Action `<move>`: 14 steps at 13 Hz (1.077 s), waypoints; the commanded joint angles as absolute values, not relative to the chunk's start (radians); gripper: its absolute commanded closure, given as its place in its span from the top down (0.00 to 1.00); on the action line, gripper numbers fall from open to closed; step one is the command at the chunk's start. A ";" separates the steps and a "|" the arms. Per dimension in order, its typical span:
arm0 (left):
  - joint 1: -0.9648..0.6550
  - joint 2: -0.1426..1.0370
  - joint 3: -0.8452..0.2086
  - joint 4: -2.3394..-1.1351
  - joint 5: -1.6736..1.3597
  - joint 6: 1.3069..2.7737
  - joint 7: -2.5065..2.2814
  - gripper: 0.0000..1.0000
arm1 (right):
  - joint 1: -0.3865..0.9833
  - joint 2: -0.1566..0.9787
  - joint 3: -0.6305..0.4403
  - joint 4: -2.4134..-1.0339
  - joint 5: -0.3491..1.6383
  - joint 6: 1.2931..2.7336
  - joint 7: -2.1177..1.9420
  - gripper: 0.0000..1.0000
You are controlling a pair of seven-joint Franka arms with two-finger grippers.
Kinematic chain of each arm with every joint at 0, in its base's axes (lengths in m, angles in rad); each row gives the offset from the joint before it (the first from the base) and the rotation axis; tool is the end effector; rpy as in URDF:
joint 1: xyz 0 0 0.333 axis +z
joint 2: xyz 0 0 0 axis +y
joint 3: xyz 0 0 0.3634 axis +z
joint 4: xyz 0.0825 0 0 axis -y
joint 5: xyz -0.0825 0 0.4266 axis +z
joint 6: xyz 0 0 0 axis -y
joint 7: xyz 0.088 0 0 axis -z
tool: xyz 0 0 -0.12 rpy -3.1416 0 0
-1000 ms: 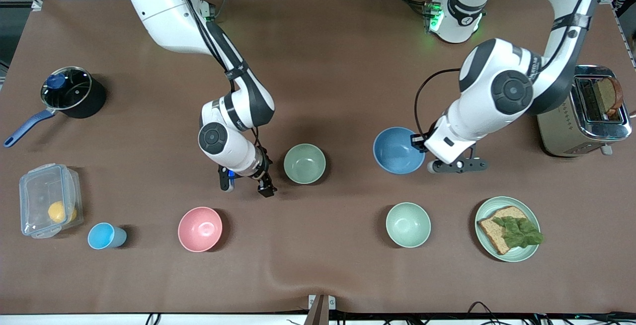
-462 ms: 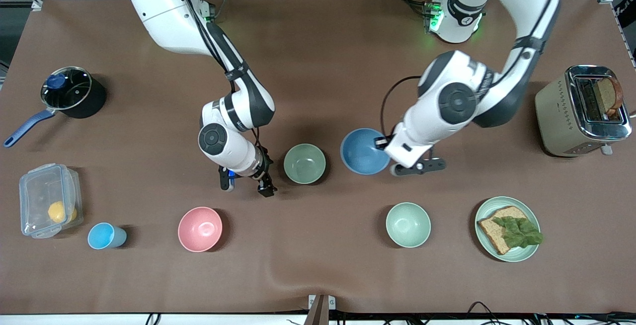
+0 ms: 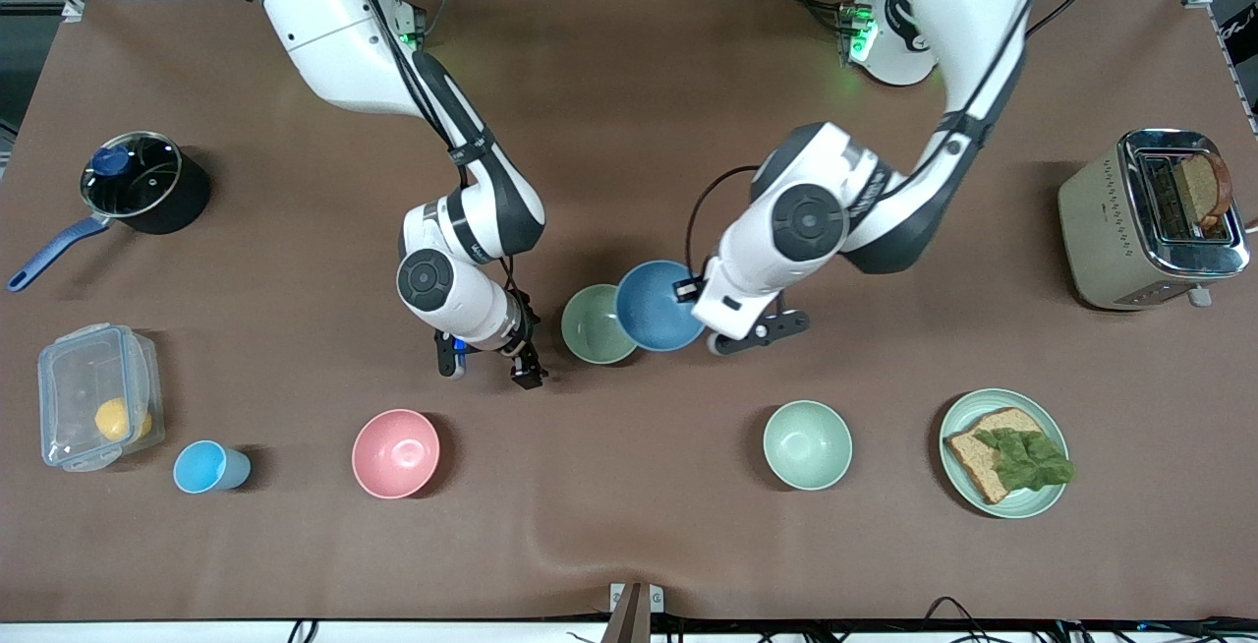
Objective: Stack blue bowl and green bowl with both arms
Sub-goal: 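Carry the blue bowl over the green bowl with the left gripper, then lower the blue bowl into the green bowl and open the left gripper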
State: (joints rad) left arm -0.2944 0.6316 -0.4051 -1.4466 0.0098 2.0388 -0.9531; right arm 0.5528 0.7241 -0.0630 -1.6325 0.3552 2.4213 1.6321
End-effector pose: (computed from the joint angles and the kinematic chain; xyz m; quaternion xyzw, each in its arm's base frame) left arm 0.6318 -0.4527 0.3492 0.9808 0.1589 -0.0799 0.0797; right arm 0.6644 0.3664 0.1943 -0.7653 0.6349 0.0711 0.0789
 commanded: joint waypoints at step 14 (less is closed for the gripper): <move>-0.488 0.796 -0.301 -1.385 0.018 2.236 -1.083 0.00 | 0.552 0.749 -0.060 -1.624 0.368 2.461 1.624 1.00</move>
State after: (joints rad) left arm -0.4724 0.7788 -0.3097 -1.4145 0.0098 2.2283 -1.0567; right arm 0.5529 0.7406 -0.0628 -1.6325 0.3552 2.4509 1.6310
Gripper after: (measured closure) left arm 0.960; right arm 0.000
